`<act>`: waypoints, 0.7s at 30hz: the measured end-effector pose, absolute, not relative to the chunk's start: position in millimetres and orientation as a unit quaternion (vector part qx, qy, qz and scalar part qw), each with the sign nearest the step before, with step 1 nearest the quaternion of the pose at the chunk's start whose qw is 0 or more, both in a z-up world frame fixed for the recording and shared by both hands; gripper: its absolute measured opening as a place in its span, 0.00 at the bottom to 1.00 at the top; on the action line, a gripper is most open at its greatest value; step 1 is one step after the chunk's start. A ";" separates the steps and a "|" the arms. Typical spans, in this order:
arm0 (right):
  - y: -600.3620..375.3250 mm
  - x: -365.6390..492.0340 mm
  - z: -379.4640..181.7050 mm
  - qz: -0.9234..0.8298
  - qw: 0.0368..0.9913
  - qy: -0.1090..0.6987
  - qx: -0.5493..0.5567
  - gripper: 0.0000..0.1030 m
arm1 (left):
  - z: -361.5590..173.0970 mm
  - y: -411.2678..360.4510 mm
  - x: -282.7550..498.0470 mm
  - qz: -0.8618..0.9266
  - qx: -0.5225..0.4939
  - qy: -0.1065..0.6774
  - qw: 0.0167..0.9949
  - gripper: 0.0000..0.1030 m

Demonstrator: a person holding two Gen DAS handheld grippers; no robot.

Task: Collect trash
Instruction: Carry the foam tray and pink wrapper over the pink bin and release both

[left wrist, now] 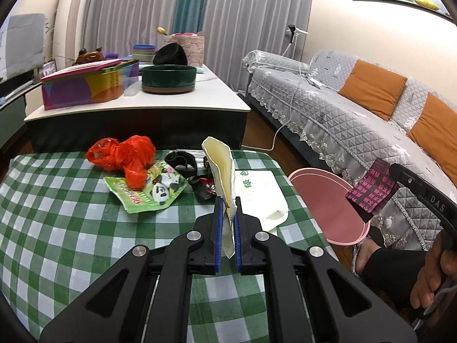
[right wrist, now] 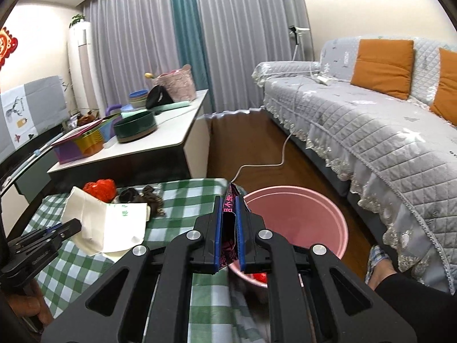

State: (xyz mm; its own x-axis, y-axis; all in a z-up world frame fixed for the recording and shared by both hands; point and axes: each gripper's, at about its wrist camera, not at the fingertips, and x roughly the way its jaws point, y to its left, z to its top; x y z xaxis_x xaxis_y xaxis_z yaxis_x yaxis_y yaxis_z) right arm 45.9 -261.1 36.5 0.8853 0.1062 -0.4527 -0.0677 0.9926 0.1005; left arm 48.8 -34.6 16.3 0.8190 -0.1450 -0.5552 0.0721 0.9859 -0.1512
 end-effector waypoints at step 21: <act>-320.8 65.6 31.4 -0.032 0.971 0.230 0.061 0.09 | 24.0 -87.3 73.0 -0.110 -0.045 0.294 0.949 0.07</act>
